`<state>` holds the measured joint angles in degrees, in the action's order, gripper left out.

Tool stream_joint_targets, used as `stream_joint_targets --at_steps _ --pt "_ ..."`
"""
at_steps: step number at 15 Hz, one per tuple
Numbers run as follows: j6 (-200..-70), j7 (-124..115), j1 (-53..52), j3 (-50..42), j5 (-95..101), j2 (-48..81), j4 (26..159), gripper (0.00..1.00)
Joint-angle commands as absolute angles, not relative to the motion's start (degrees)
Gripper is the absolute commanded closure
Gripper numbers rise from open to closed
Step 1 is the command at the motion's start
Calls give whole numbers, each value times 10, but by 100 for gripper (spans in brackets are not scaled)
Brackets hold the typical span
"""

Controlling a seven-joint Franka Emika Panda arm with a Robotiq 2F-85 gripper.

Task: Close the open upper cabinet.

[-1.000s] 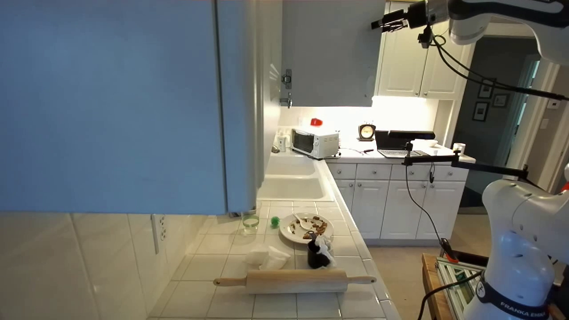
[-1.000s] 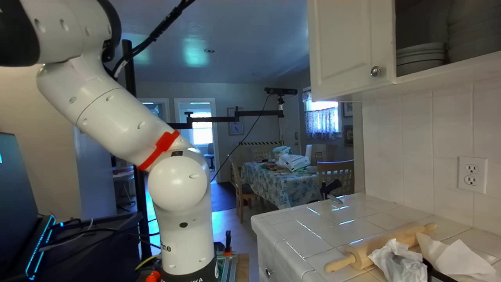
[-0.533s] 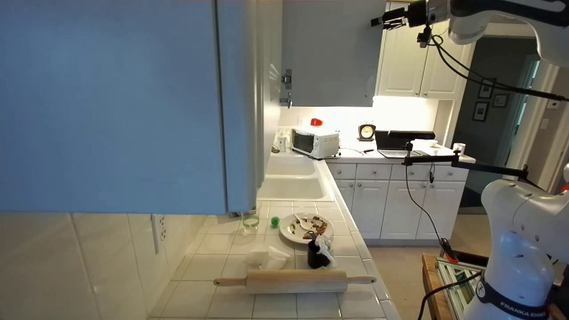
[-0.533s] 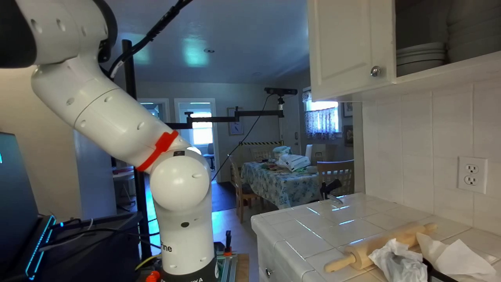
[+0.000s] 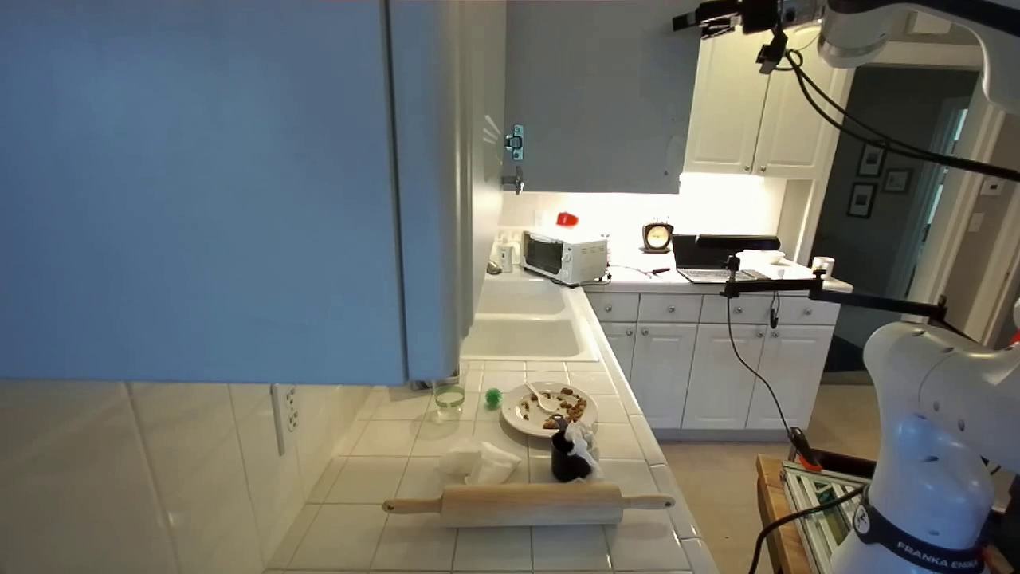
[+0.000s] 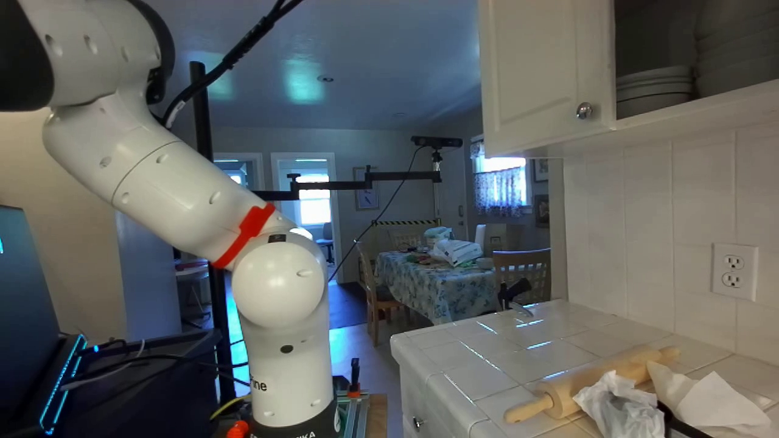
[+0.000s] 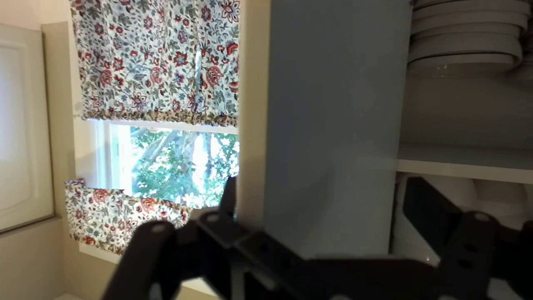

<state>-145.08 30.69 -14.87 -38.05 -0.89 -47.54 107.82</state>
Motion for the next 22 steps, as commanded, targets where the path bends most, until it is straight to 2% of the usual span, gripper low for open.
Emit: stream_joint_targets --at_steps 1,22 --pt "-1439 295 -123 -341 -22 -500 1108 0" --pt "-1314 130 -2 -140 -11 -569 1176 0"
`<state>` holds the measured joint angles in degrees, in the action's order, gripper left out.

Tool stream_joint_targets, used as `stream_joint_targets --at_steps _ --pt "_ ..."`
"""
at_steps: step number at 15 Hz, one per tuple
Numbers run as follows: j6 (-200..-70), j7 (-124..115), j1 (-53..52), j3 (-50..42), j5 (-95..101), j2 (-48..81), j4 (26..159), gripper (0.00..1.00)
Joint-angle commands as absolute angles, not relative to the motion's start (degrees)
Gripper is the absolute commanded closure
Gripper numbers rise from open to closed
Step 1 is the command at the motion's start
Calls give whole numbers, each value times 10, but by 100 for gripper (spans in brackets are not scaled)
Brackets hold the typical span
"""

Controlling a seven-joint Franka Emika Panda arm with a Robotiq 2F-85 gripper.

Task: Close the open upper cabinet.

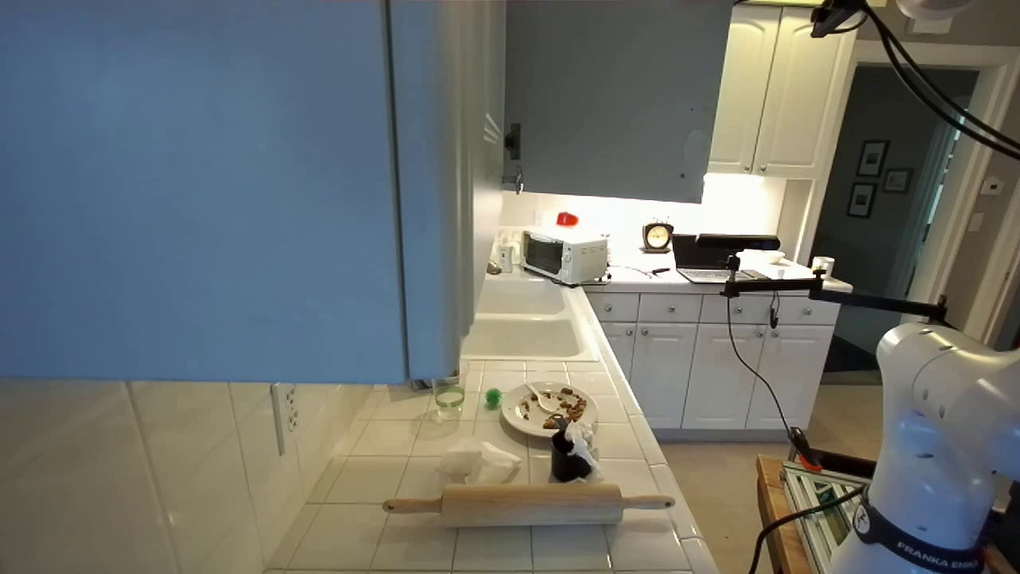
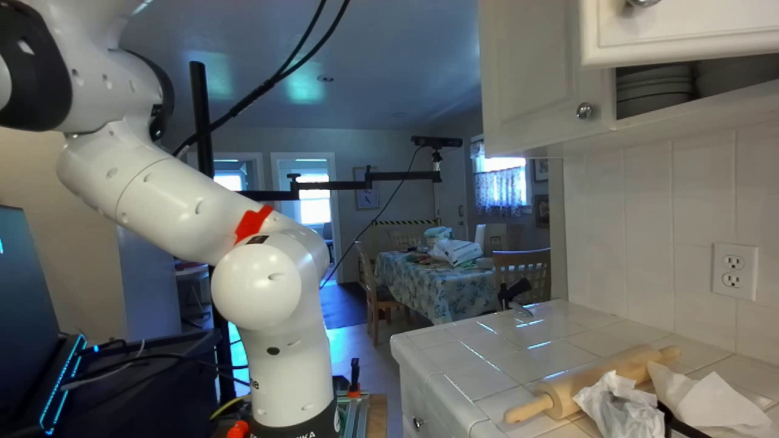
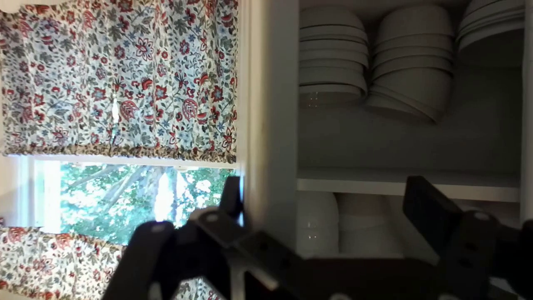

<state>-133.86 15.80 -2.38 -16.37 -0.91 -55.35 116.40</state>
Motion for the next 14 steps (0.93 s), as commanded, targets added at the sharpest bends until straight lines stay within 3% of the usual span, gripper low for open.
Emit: stream_joint_targets --at_steps 1,7,14 --pt "-1304 124 1 -135 -10 -569 1173 0" --pt "-1304 124 1 -116 -7 -569 1176 0" --pt "-1307 160 -71 -136 -38 -569 1173 0"
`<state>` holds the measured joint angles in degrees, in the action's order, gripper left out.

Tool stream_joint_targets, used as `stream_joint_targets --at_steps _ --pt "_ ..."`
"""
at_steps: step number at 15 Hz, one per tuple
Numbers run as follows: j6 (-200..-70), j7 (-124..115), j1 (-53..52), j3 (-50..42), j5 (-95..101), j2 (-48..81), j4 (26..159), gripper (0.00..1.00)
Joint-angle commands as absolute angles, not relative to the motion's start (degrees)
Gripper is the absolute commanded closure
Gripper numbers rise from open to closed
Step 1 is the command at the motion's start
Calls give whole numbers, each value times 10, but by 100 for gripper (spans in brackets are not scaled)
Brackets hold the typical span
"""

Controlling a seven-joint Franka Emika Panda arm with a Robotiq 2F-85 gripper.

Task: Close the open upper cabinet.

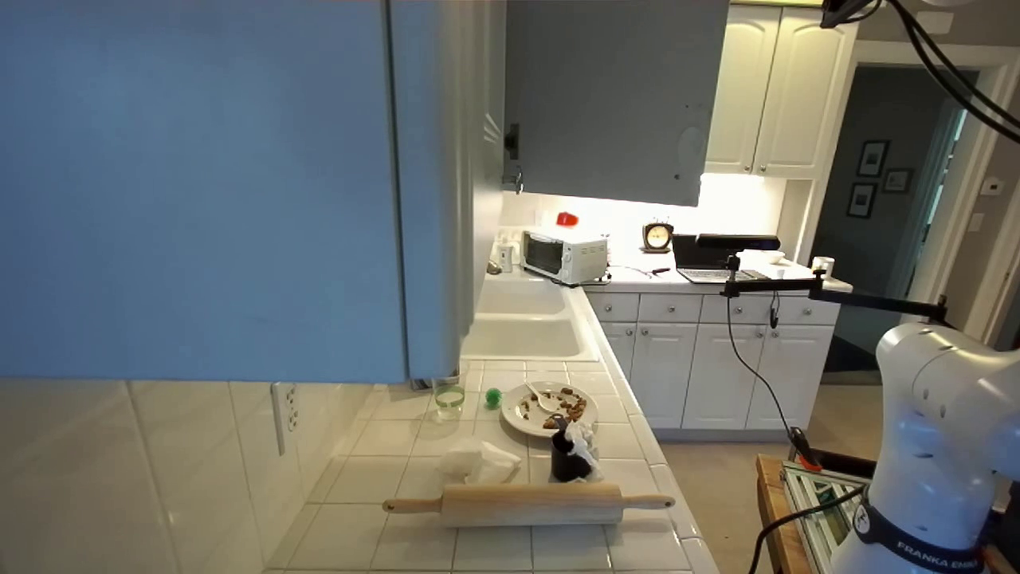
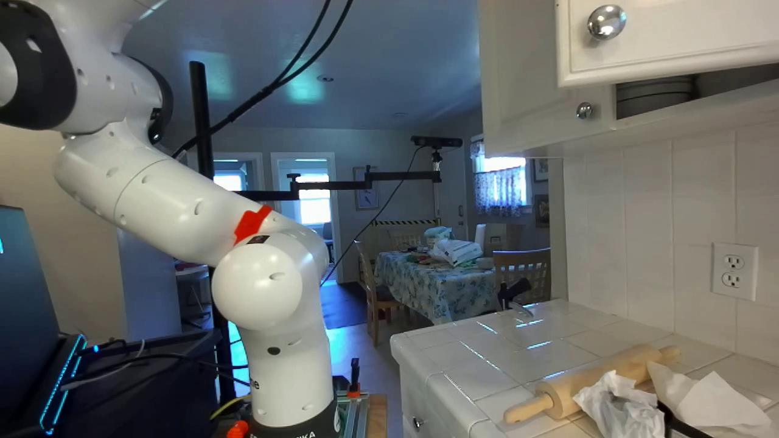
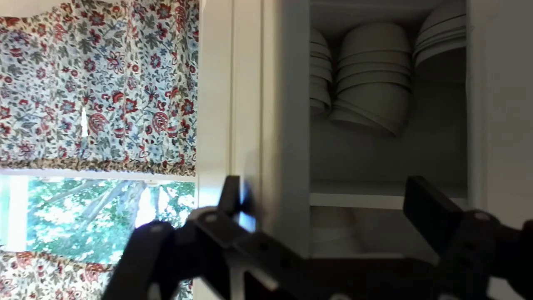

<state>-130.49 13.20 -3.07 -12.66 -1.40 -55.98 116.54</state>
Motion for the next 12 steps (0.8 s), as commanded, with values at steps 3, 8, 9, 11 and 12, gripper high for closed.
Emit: stream_joint_targets --at_steps 3,8,9,11,12 --pt "-1304 173 -99 -139 -48 -570 1172 0" --pt "-1296 202 -136 -147 -65 -571 1170 0" --pt "-1294 218 -152 -151 -71 -572 1170 0" --pt "-1286 239 -172 -157 -82 -573 1169 0" --pt "-1284 251 -181 -160 -87 -574 1168 0"
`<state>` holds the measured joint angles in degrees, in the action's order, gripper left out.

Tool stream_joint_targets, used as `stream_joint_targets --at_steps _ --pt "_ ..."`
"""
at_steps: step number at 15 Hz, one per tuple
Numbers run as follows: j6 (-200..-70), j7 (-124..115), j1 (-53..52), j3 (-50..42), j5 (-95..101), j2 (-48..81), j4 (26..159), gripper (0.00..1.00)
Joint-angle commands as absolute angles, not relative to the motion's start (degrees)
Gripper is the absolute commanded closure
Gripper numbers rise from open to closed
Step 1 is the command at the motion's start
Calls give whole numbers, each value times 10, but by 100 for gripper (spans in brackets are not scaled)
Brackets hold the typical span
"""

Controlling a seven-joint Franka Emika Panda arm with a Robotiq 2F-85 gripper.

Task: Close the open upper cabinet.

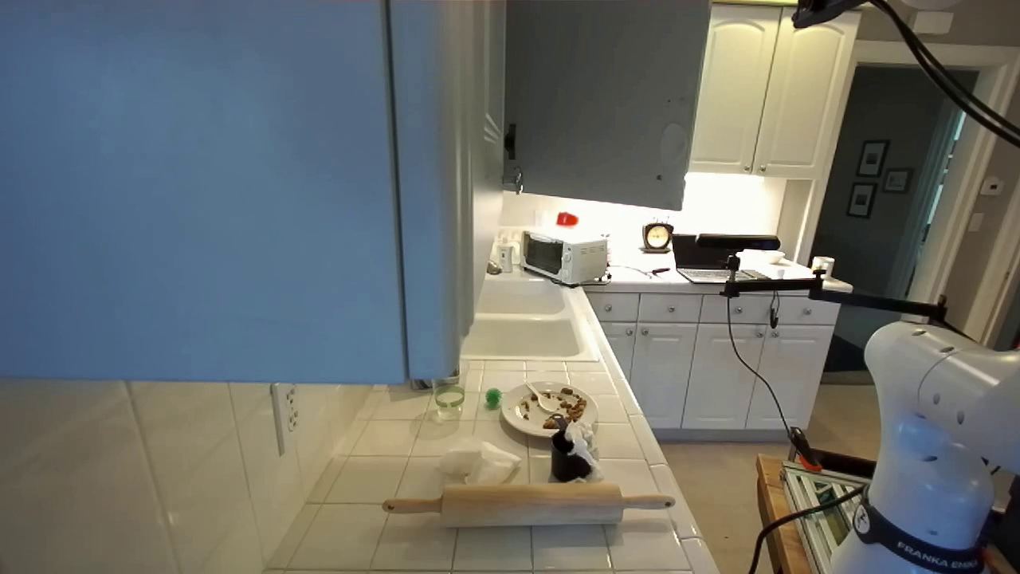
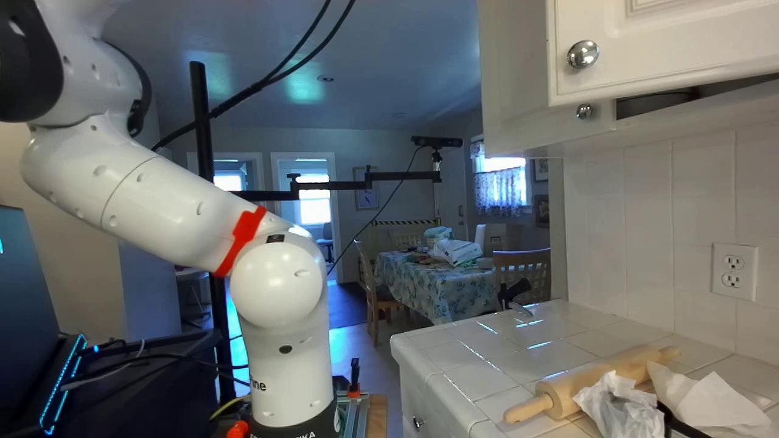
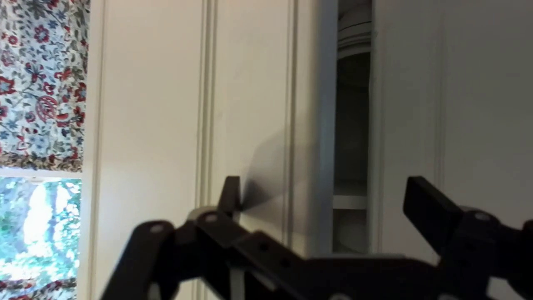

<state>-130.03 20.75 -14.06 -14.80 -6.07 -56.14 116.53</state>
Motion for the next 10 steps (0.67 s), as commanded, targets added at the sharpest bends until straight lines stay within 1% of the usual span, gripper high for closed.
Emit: stream_joint_targets --at_steps 1,10 --pt "-1281 263 -192 -163 -92 -575 1168 0" --pt "-1259 353 -263 -185 -114 -572 1160 0"
